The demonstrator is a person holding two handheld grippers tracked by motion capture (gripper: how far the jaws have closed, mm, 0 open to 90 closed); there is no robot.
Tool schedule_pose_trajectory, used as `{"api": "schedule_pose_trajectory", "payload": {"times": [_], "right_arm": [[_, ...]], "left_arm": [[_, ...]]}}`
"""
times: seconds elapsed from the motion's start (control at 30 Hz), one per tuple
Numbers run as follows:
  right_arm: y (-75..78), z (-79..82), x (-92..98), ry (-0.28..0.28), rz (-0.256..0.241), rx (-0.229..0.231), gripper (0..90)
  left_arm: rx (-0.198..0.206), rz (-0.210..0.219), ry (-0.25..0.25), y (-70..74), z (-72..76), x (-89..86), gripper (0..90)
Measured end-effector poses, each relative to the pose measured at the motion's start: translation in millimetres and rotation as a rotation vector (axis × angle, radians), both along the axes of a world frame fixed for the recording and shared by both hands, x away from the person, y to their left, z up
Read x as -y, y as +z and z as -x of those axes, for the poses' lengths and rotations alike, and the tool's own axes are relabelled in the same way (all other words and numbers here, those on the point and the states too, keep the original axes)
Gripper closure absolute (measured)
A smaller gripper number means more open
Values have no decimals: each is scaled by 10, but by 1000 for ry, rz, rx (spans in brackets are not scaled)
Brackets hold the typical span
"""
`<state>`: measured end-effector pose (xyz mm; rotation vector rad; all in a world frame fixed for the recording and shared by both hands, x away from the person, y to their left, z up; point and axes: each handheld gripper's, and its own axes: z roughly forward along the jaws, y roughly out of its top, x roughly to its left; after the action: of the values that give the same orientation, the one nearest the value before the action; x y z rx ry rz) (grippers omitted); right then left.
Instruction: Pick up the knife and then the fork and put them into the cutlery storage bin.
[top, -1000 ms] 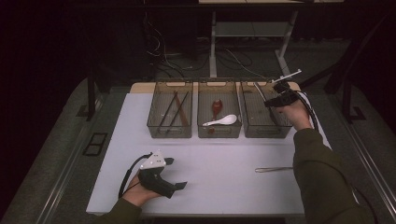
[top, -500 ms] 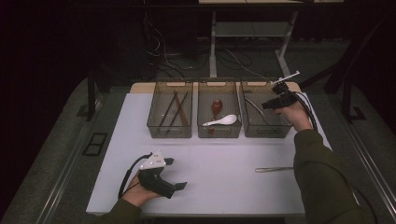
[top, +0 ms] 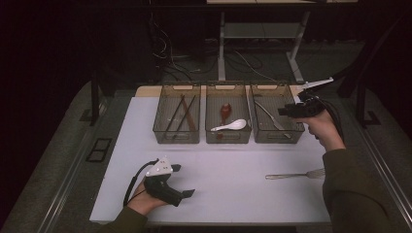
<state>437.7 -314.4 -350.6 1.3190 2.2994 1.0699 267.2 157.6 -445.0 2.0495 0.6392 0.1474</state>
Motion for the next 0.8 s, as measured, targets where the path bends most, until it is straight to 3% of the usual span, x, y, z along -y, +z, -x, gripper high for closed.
{"api": "schedule_pose_trajectory", "payload": {"times": [0.33,0.6,0.8], "right_arm": [[9,461,8,95,3,8,736],[-150,703,93,142,22,-16,882],[-293,815,177,161,46,-48,894]], "left_arm": [[1,-1,0,4,5,10,0],[1,-2,1,3,5,10,0],[1,-1,2,7,8,20,0]]}}
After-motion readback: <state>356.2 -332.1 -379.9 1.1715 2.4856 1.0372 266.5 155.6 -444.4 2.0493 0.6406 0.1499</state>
